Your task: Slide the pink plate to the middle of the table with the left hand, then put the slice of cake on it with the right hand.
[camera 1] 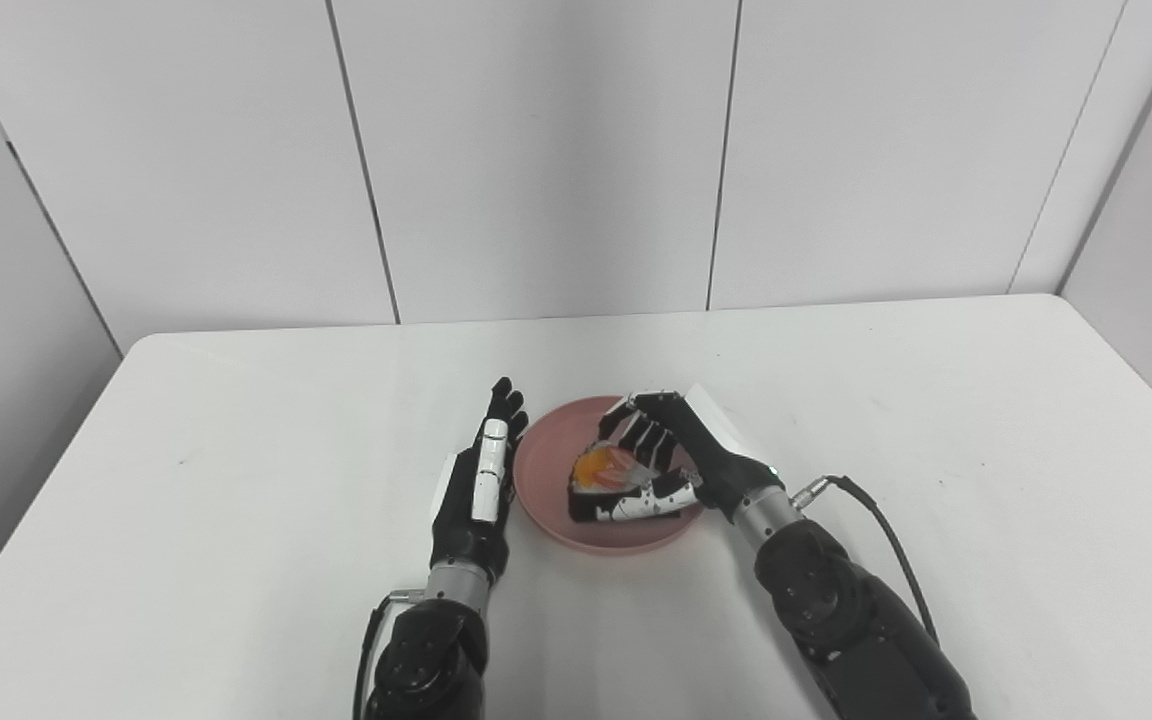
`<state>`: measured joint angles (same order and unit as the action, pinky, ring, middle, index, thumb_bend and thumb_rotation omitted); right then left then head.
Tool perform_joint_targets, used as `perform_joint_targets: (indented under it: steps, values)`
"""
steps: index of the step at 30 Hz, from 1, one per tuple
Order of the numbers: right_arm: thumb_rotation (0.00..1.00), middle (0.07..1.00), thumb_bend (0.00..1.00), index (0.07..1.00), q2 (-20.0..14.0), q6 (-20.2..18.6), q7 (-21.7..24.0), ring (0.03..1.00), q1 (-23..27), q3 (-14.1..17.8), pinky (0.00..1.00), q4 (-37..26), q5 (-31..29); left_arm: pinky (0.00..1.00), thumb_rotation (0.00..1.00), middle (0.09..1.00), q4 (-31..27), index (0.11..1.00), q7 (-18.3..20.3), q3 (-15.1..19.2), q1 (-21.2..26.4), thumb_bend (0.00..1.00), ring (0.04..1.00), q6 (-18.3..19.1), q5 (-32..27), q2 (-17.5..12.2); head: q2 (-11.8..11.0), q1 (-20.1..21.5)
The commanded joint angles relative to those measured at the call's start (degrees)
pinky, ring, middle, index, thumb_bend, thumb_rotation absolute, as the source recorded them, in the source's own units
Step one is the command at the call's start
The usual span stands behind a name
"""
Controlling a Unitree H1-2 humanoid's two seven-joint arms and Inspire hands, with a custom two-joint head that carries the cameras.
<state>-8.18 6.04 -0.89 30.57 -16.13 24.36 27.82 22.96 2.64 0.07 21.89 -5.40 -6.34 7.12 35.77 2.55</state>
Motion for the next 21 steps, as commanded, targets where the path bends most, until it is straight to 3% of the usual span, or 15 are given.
perform_joint_targets:
  steps: [1, 6, 7, 11, 12, 13, 15, 19, 21]
  values:
    - [0.00, 0.432, 0.51, 0.539, -0.1, 3.4, -1.9, 0.446, 3.2, 0.1, 0.38, 0.1, 0.4, 1.00, 1.00, 1.000, 0.8, 1.000, 0.9, 0.0, 0.6, 0.62, 1.000, -1.1, -0.6, 0.1, 0.0, 0.0]
    - [0.00, 0.479, 0.51, 0.514, -0.5, 6.1, -3.3, 0.561, 3.3, -0.2, 0.48, 0.8, 1.1, 1.00, 1.00, 1.000, -0.1, 1.000, 1.2, -0.3, 0.3, 0.61, 1.000, -0.3, -0.6, 0.0, -0.2, 0.3]
    - [0.08, 0.638, 0.50, 0.505, -0.8, 6.5, -3.1, 0.634, 3.3, -0.4, 0.54, 0.8, 1.4, 1.00, 1.00, 1.000, 0.0, 1.000, 1.2, -0.4, 0.3, 0.61, 1.000, -0.4, -0.6, 0.0, -0.2, 0.3]
    - [0.14, 0.822, 0.49, 0.500, -2.0, 6.6, -1.2, 0.822, 3.4, -1.3, 0.73, 0.2, 1.7, 1.00, 1.00, 1.000, 0.6, 1.000, 1.6, -0.6, 0.4, 0.61, 1.000, -1.0, -0.5, -0.3, 0.0, 0.5]
    - [0.16, 0.839, 0.47, 0.567, -2.5, 6.8, -0.8, 0.841, 3.4, -1.6, 0.76, 0.1, 1.9, 1.00, 1.00, 1.000, 0.4, 1.000, 1.5, -0.6, 0.4, 0.61, 1.000, -0.8, -0.3, -0.3, 0.0, 0.5]
    - [0.23, 0.866, 0.43, 0.753, -2.8, 6.8, -0.4, 0.871, 3.3, -1.8, 0.81, -0.1, 1.9, 1.00, 1.00, 1.000, 0.3, 1.000, 1.4, -0.7, 0.3, 0.61, 1.000, -0.7, -0.3, -0.3, 0.0, 0.3]
    - [0.26, 0.877, 0.42, 0.810, -3.3, 6.9, 0.0, 0.883, 3.1, -1.9, 0.83, -0.6, 1.8, 1.00, 1.00, 1.000, 0.1, 1.000, 1.4, -0.7, 0.2, 0.60, 1.000, -0.6, -0.4, -0.3, 0.2, 0.3]
    - [0.44, 0.933, 0.52, 0.896, -4.0, 6.9, 0.5, 0.934, 2.1, -1.8, 0.90, -2.6, 1.7, 1.00, 1.00, 1.000, 0.4, 1.000, 1.7, -0.7, 0.3, 0.63, 1.000, -0.9, -0.5, -0.6, 0.2, 0.6]
    - [0.61, 0.979, 0.59, 0.939, -4.2, 7.0, 0.9, 0.977, 1.6, -1.7, 0.93, -3.5, 1.2, 1.00, 1.00, 1.000, 0.2, 1.000, 1.7, -0.5, 0.2, 0.60, 1.000, -0.7, -0.8, -0.7, 0.2, 0.7]
